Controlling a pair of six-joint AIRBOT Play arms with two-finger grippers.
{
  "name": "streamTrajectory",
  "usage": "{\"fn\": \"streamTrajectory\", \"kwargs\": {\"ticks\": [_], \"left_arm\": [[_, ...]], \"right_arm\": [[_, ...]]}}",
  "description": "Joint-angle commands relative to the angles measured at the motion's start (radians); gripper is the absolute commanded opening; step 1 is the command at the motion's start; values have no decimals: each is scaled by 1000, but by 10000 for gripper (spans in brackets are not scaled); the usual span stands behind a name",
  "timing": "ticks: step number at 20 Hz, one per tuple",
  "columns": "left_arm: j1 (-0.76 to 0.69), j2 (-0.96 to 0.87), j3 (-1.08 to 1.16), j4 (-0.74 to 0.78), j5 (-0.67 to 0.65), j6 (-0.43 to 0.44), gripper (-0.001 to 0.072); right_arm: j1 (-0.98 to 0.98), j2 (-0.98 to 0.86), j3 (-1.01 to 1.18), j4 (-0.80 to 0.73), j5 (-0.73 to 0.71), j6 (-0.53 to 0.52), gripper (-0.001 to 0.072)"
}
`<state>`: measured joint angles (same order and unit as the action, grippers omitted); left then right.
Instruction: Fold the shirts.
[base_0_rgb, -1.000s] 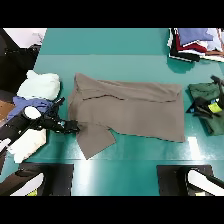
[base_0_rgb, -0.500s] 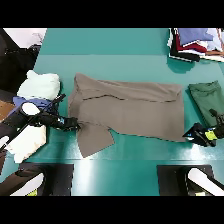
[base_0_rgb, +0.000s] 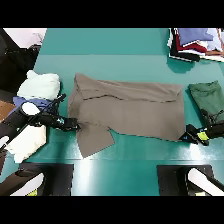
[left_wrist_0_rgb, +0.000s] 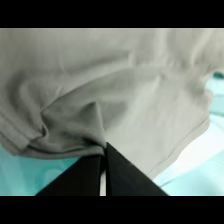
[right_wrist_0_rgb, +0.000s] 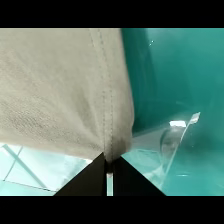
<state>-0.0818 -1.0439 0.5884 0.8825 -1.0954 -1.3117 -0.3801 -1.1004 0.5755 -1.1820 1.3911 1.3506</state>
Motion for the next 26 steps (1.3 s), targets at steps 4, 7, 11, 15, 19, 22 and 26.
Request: {"fn": "streamTrajectory", "kwargs": {"ticks": [4,7,11,15,19,22,26], "left_arm": [[-1,127,0,108,-166,-32,25],[-1,296,0,128,-324,-92,27],[-1,412,19,-1,-429,-132,27],[-1,354,131,21,-222,-111,27],[-1,145,246,60,-88,-67,28],[-1,-29,345,60,-8,-41,29],[0,-197,457,61,23,-41,29]], "right_arm": [[8,69,85,-197,173,23,16],[8,213,130,-343,253,64,16],[9,345,193,-299,264,93,16],[11,281,327,-175,233,96,16],[34,105,465,-93,166,95,16],[114,-35,553,-93,113,96,16],[201,-210,661,-93,46,106,16]]}}
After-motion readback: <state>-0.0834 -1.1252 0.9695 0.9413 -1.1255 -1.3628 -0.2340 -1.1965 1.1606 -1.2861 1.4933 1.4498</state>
